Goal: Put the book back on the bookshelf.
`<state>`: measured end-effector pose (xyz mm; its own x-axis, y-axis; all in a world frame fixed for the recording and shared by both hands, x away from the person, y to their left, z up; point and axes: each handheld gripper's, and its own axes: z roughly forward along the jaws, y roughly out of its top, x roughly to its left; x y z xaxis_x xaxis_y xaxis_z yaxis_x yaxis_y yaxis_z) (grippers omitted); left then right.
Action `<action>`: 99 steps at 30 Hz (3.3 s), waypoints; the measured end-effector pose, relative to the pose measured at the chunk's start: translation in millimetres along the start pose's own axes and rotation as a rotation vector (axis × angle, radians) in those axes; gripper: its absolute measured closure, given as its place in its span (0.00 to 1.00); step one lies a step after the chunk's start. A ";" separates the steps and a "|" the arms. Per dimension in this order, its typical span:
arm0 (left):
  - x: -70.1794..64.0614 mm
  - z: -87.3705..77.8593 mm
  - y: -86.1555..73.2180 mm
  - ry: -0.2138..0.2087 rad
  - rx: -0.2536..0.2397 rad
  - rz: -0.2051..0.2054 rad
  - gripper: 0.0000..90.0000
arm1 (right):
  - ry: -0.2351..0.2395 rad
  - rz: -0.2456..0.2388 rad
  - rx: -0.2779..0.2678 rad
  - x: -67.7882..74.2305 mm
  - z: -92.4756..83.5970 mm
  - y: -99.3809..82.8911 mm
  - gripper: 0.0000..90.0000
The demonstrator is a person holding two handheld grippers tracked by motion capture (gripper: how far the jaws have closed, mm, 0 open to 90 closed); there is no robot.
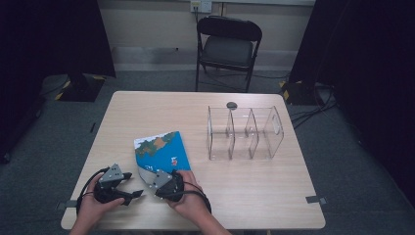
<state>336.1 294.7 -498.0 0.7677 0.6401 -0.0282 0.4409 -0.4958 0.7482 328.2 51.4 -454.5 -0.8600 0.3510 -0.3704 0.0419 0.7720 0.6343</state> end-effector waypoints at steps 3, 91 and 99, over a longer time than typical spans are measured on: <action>0.1 0.6 -0.8 -0.003 0.004 -0.012 0.19 | 0.013 0.007 0.007 -2.7 -7.1 1.7 0.67; 0.3 2.1 -3.7 -0.004 0.017 0.013 0.14 | 0.323 0.147 0.245 -81.9 -110.3 88.6 0.68; 0.3 2.1 -3.7 -0.004 0.017 0.013 0.14 | 0.329 0.150 0.246 -85.2 -107.3 92.9 0.68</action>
<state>335.7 295.5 -502.2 0.7750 0.6316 -0.0212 0.4388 -0.5138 0.7372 350.7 36.4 -291.2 -0.9497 0.3123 -0.0249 0.2647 0.8424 0.4694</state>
